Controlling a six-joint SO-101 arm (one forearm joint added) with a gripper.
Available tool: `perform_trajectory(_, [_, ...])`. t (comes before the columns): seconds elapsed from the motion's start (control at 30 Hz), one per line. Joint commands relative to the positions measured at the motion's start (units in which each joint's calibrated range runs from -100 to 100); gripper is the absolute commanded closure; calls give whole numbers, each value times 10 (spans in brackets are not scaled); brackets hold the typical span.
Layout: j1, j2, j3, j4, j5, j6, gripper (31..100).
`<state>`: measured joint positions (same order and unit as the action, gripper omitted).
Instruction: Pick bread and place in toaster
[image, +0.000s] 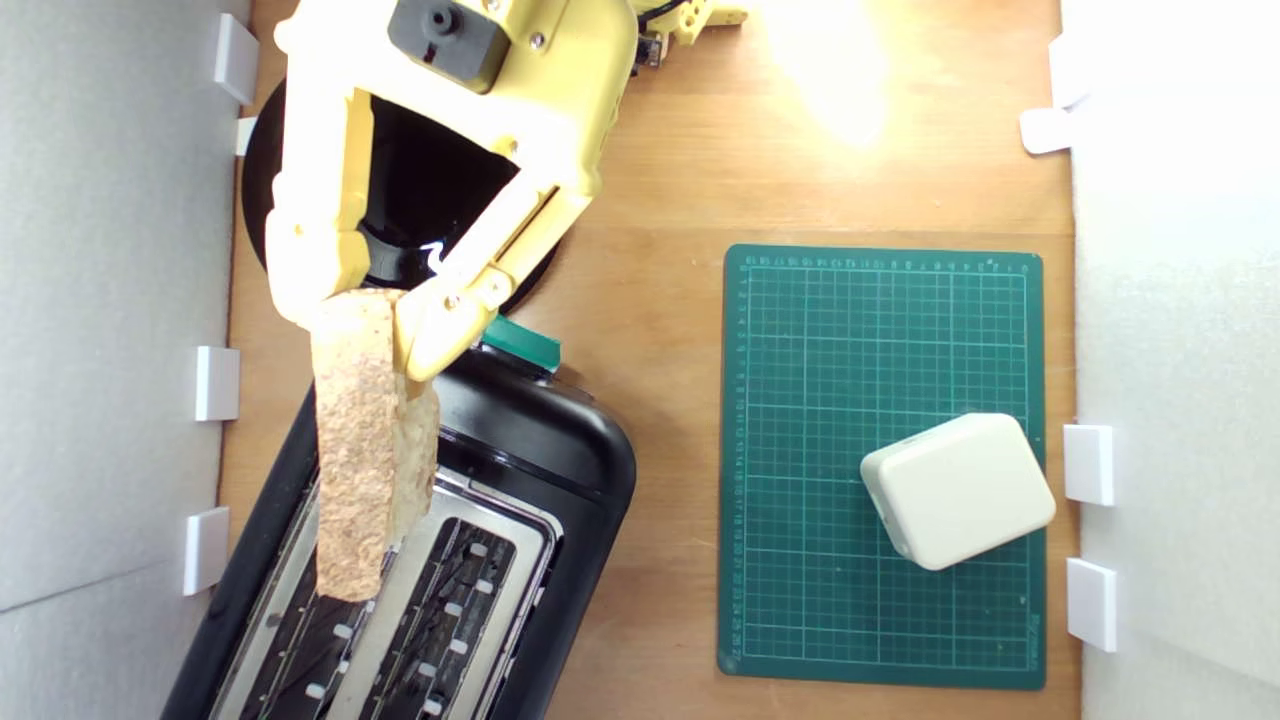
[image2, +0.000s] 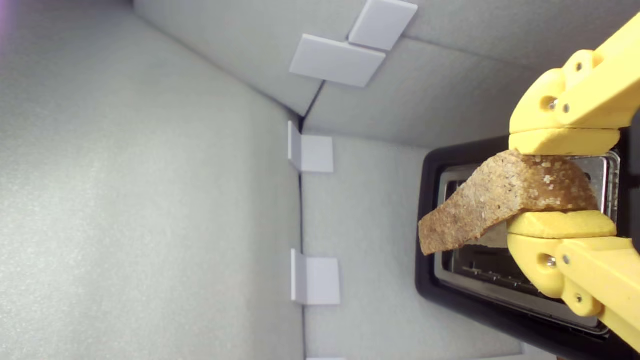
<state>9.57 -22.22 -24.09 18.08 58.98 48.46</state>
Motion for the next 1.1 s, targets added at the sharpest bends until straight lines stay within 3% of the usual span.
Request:
perform_trajectory(0.0, [10,6,-36,7,-4,2,747])
perform_trajectory(0.4, [52,39,-36,-2,-2,19,747])
perform_trajectory(1.07, [55,39,-47,7,32,24,747])
